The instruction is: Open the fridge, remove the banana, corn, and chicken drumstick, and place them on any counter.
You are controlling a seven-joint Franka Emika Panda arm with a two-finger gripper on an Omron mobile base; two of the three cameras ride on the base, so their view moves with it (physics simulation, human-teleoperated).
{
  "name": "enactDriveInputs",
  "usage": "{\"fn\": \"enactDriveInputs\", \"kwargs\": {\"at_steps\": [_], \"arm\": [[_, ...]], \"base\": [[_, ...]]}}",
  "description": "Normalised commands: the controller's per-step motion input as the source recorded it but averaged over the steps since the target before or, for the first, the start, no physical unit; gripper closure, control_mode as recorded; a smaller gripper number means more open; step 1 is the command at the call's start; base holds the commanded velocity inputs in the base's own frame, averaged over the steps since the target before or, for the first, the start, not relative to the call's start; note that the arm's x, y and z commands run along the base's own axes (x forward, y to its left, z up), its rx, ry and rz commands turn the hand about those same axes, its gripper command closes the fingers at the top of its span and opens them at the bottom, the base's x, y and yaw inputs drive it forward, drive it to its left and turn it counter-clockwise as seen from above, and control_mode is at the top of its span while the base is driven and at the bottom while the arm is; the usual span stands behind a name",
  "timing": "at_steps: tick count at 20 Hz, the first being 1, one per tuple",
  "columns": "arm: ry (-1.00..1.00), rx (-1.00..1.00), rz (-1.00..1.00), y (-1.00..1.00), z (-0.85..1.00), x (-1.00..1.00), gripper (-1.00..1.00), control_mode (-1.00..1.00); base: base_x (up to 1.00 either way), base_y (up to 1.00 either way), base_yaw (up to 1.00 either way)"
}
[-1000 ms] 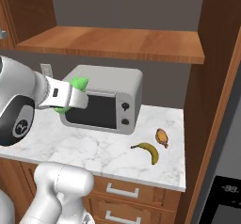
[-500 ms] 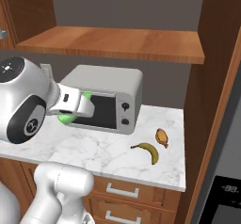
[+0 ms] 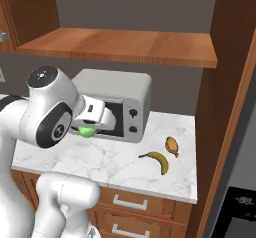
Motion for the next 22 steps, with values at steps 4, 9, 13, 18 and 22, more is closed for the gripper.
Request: {"fn": "enactDriveInputs", "kwargs": {"at_steps": [4,9,13,18,22], "arm": [[0.30,0.00,-0.11,-0.76,0.00,0.62,1.00,-1.00],[0.22,0.00,-0.08,-0.64,-0.21,0.59,1.00,-1.00],[0.06,0.00,-0.07,-0.41,-0.67,0.48,1.00,-1.00],[0.09,0.00,-0.04,-0.31,-0.62,0.45,1.00,-1.00],[0.08,0.00,-0.05,-0.35,-0.55,0.44,1.00,-1.00]], "base": [[0.00,0.00,0.00],[0.00,0.00,0.00],[0.00,0.00,0.00],[0.00,0.00,0.00],[0.00,0.00,0.00]]}}
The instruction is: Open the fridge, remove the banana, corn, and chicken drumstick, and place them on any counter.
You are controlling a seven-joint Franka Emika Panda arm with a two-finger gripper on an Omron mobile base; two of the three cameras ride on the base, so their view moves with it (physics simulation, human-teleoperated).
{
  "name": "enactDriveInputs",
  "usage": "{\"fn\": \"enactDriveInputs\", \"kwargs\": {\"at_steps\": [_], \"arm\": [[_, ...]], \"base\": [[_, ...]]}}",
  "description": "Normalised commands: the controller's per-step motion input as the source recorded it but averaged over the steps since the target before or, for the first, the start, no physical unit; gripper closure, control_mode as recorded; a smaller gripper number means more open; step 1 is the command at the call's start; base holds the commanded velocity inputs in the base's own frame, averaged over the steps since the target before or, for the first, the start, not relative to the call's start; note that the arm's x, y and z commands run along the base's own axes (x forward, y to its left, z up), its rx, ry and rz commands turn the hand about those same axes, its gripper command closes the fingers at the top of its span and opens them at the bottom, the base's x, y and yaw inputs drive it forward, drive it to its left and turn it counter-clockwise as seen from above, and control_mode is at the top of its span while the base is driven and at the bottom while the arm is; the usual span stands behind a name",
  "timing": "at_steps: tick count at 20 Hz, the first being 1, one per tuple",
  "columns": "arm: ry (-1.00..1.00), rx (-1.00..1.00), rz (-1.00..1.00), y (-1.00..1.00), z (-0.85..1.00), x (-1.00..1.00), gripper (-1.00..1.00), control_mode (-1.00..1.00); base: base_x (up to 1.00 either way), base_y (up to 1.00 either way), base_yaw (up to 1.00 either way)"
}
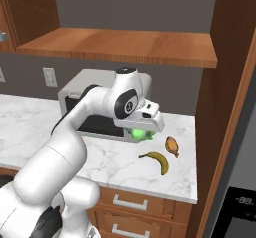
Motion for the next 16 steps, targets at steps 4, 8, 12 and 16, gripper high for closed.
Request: {"fn": "enactDriveInputs", "kwargs": {"at_steps": [4,8,12,16], "arm": [[0.05,0.00,-0.05,-0.40,-0.64,0.36,1.00,-1.00],[0.04,0.00,-0.05,-0.41,-0.66,0.28,1.00,-1.00],[0.04,0.00,-0.05,-0.40,-0.53,0.25,1.00,-1.00],[0.05,0.00,-0.05,-0.30,-0.34,0.26,1.00,-1.00]], "base": [[0.00,0.00,0.00],[0.00,0.00,0.00],[0.00,0.00,0.00],[0.00,0.00,0.00]]}}
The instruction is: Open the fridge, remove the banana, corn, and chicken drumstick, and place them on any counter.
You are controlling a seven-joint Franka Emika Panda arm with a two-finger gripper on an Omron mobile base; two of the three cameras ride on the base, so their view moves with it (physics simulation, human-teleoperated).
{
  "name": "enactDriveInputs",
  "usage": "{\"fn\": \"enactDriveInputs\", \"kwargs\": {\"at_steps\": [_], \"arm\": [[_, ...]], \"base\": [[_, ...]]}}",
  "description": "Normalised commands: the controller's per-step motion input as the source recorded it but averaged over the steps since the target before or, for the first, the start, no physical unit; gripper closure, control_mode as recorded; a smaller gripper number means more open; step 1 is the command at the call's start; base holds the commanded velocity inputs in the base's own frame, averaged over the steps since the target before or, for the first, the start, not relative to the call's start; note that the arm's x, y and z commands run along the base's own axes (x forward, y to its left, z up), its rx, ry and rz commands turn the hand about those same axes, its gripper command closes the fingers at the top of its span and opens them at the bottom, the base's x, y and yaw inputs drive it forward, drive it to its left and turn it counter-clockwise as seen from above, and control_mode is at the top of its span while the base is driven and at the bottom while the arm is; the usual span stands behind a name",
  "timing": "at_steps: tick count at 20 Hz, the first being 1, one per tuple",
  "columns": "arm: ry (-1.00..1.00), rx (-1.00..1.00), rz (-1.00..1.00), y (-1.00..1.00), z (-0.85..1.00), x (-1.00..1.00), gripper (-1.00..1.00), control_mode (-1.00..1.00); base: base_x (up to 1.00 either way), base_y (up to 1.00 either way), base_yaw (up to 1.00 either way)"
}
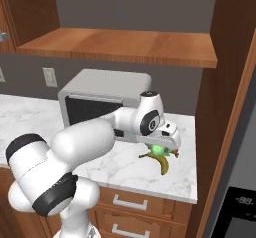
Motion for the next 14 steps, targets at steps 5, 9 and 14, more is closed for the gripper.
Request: {"fn": "enactDriveInputs", "kwargs": {"at_steps": [5,9,14], "arm": [[0.00,0.00,-0.02,-0.19,-0.35,0.22,1.00,-1.00],[-0.05,0.01,0.00,-0.16,-0.35,0.06,1.00,-1.00],[0.00,0.01,0.00,-0.17,-0.34,0.17,1.00,-1.00]], "base": [[0.00,0.00,0.00],[0.00,0.00,0.00],[0.00,0.00,0.00]]}}
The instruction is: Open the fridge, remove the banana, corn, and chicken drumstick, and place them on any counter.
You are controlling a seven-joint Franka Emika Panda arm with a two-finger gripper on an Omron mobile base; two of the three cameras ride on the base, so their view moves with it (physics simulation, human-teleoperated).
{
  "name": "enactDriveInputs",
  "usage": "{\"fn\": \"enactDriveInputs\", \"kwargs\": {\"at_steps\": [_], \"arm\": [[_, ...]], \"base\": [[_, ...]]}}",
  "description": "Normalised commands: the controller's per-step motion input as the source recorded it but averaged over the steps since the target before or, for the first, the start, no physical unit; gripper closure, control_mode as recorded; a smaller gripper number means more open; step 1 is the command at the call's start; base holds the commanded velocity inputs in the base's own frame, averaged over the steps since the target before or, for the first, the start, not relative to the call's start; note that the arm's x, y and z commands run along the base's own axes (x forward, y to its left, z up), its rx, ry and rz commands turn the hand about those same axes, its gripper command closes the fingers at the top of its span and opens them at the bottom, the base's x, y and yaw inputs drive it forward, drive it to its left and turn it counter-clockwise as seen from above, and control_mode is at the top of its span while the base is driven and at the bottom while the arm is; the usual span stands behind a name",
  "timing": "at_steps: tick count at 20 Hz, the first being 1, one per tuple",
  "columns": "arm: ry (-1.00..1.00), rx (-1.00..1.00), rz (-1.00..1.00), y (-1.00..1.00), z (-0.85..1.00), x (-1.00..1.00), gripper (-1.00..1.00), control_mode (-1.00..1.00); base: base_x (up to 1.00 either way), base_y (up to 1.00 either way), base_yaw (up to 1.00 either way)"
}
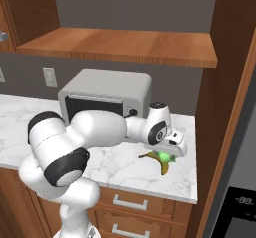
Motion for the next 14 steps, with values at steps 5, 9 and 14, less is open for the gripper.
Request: {"fn": "enactDriveInputs", "kwargs": {"at_steps": [5,9,14], "arm": [[0.00,0.02,0.01,-0.24,-0.28,0.19,1.00,-1.00],[0.00,0.00,0.01,-0.26,-0.18,0.13,1.00,-1.00],[0.00,0.00,0.06,-0.05,-0.21,0.00,-1.00,-1.00]], "base": [[0.00,0.00,0.00],[0.00,0.00,0.00],[0.00,0.00,0.00]]}}
